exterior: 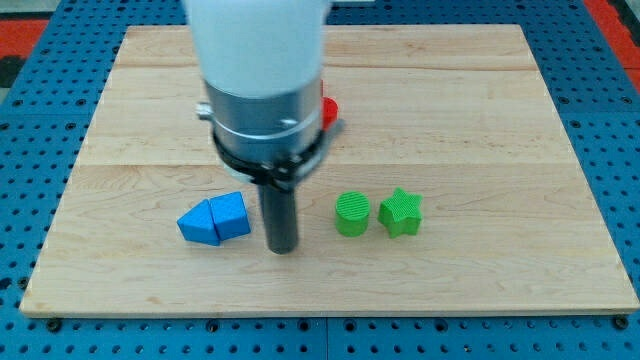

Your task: Move the blue cube to the top left

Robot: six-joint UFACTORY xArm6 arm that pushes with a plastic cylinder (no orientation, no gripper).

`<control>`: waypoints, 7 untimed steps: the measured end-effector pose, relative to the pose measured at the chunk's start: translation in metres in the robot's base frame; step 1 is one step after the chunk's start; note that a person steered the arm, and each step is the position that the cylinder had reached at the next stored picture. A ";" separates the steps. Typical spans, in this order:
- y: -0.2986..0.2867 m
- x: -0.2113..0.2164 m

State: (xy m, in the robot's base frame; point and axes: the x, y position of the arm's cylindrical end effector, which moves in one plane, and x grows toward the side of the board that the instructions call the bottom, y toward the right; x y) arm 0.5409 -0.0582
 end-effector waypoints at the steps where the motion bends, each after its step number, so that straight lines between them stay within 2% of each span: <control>1: -0.041 -0.033; 3: -0.048 -0.059; 4: -0.078 -0.072; 5: -0.079 -0.072; 6: -0.067 -0.056; 7: -0.077 -0.020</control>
State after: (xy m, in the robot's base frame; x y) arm 0.5213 -0.1356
